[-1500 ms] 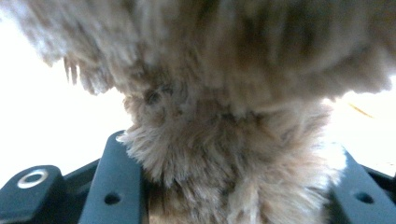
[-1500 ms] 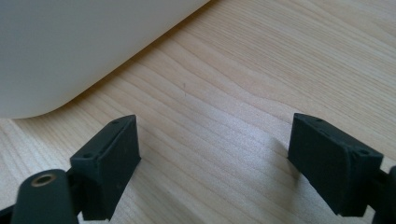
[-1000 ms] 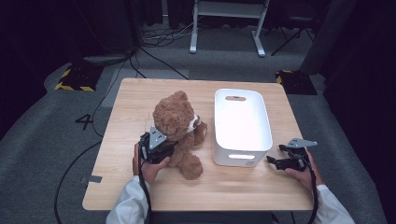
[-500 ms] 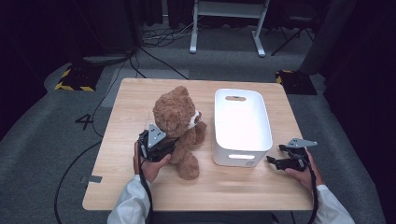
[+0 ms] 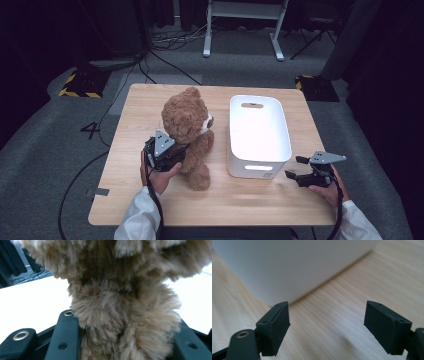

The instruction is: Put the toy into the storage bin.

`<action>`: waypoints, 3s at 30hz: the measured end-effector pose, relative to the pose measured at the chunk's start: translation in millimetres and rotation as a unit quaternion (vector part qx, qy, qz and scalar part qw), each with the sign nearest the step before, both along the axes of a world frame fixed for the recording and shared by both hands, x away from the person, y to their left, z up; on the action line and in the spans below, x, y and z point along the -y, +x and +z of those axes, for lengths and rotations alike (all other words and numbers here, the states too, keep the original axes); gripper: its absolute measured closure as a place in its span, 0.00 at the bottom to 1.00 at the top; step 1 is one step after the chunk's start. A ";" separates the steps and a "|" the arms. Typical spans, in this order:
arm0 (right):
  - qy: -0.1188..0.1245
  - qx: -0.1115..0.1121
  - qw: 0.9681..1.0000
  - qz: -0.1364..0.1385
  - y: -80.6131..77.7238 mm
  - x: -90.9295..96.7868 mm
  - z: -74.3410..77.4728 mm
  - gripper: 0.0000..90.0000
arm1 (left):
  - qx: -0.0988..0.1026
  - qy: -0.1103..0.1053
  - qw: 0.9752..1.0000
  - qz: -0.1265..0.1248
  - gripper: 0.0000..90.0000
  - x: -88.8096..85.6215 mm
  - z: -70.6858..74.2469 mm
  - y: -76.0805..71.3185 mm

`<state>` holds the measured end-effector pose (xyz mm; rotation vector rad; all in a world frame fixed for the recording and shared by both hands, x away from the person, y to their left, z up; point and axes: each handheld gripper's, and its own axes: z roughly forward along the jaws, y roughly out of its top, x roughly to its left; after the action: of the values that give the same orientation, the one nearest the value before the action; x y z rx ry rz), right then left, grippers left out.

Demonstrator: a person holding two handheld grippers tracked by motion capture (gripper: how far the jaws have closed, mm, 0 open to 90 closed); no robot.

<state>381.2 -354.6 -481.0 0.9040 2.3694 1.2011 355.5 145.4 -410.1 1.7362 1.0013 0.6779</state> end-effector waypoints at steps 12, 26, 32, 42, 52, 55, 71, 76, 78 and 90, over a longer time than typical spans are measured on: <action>0.024 0.005 0.999 0.046 -16.3 -17.7 14.3 0.23 | 0.011 -0.006 1.000 -0.004 0.62 -3.0 19.7 1.0; 0.016 0.023 0.998 0.058 -28.6 -33.9 17.9 0.24 | 0.040 -0.020 0.999 -0.003 0.61 0.7 56.0 1.0; 0.021 0.025 0.999 0.044 -25.9 -39.7 15.3 0.25 | 0.047 -0.025 0.999 -0.006 0.61 4.3 63.9 3.2; 0.017 0.029 0.999 0.035 -13.3 -46.5 13.6 0.26 | 0.070 -0.035 0.997 -0.014 0.60 13.4 91.3 6.0; 0.023 0.028 0.999 0.030 -3.4 -50.0 14.2 0.27 | 0.083 -0.038 0.996 -0.021 0.60 22.5 111.8 11.9; 0.018 0.029 0.999 0.029 -3.7 -50.3 13.8 0.28 | 0.087 -0.038 0.995 -0.020 0.60 23.8 116.6 12.8; -0.025 0.011 0.999 -0.030 -1.9 -5.7 -1.8 0.26 | 0.091 -0.047 0.994 -0.040 0.60 44.0 124.6 20.1; -0.024 0.002 0.999 -0.044 2.8 3.5 -5.3 0.25 | 0.088 -0.047 0.994 -0.051 0.60 52.3 126.7 25.6; -0.032 0.003 0.998 -0.049 4.6 4.9 -6.9 0.25 | 0.090 -0.048 0.993 -0.054 0.60 54.8 128.2 27.0; -0.042 0.000 0.998 -0.055 7.6 5.7 -11.7 0.24 | 0.097 -0.045 0.991 -0.074 0.60 82.6 131.4 32.7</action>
<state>388.8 -360.3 -492.6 0.9930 2.3187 1.0511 388.2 62.8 -278.7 1.6131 0.7499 0.6816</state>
